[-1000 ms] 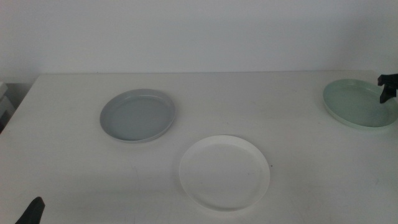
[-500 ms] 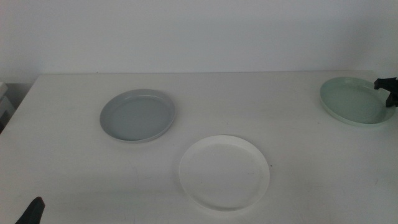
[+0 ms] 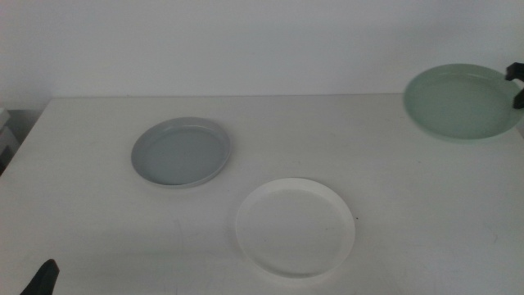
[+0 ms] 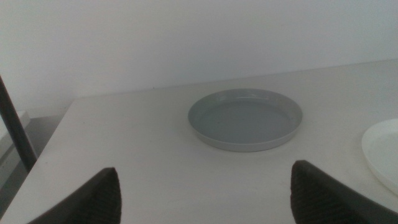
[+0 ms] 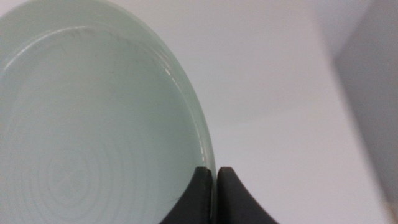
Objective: Stack the three bowls on top of each other.
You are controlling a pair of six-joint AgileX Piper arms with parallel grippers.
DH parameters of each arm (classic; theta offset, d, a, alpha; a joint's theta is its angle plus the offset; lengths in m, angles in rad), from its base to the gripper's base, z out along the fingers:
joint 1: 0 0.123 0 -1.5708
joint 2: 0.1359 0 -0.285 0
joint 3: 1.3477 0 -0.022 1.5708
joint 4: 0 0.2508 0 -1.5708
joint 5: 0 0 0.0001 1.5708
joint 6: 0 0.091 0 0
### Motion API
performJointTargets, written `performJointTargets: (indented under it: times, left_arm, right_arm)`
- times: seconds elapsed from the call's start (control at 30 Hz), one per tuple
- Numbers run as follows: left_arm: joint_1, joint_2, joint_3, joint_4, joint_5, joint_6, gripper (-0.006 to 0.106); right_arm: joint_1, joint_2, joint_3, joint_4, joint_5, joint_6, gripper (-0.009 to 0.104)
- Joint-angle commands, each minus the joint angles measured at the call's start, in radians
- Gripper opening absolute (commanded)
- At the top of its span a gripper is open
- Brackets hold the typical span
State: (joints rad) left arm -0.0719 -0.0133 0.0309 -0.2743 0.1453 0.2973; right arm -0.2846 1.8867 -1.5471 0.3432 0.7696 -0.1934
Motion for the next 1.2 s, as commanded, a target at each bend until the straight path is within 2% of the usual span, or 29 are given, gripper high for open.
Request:
performJointTargets:
  times: [0.0, 0.3, 0.57, 1.07, 1.17]
  left_arm:
    - [0.002, -0.014, -0.005, -0.006, -0.072, -0.008, 0.105]
    - [0.002, -0.014, -0.005, -0.006, -0.072, -0.008, 0.105]
    - [0.002, -0.014, -0.005, -0.006, -0.072, -0.008, 0.105]
    - [0.002, -0.014, -0.005, -0.006, -0.072, -0.008, 0.105]
    - [0.002, -0.014, -0.005, -0.006, -0.072, -0.008, 0.105]
  right_arm:
    - [0.042, -0.153, 0.098, 0.061, -0.060, -0.027, -0.001]
    - [0.317, -0.386, 0.453, 0.155, -0.221, -0.005, -0.001]
    - [0.575, -0.337, 0.484, 0.134, -0.311, 0.098, 0.000]
    - [0.670, -0.161, 0.484, 0.141, -0.341, 0.109, 0.000]
    - [0.670, -0.156, 0.484, 0.123, -0.342, 0.097, 0.000]
